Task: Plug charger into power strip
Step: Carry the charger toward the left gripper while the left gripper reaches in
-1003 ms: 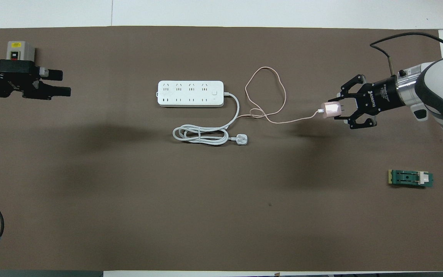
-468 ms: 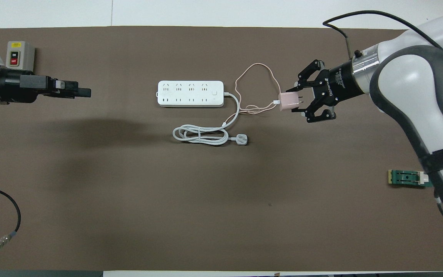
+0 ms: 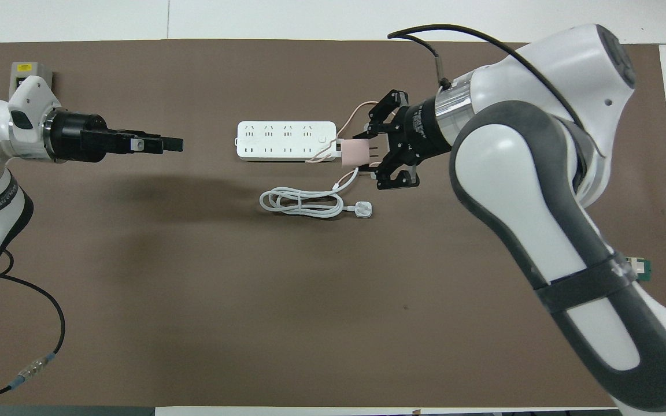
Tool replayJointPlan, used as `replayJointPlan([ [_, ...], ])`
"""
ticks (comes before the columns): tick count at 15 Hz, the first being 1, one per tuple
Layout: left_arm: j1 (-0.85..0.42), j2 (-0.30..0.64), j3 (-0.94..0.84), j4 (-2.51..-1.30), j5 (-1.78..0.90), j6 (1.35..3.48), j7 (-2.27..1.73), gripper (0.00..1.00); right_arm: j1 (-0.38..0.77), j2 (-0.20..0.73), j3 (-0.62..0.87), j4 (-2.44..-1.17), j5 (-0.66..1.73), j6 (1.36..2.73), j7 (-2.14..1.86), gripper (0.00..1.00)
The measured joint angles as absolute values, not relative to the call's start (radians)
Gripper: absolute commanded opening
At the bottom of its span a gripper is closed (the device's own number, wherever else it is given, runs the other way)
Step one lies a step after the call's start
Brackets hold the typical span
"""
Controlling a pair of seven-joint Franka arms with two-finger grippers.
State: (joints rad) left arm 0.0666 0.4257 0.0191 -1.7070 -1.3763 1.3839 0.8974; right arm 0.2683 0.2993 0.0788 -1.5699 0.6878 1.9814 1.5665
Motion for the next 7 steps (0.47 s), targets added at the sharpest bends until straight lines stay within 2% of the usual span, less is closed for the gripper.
replayJointPlan([
  [7,-0.046,0.399,0.015,-1.761,-1.471,1.403,0.757,1.0,0.409,0.313,0.079,-1.571,0.688,2.127,1.681,0.0],
])
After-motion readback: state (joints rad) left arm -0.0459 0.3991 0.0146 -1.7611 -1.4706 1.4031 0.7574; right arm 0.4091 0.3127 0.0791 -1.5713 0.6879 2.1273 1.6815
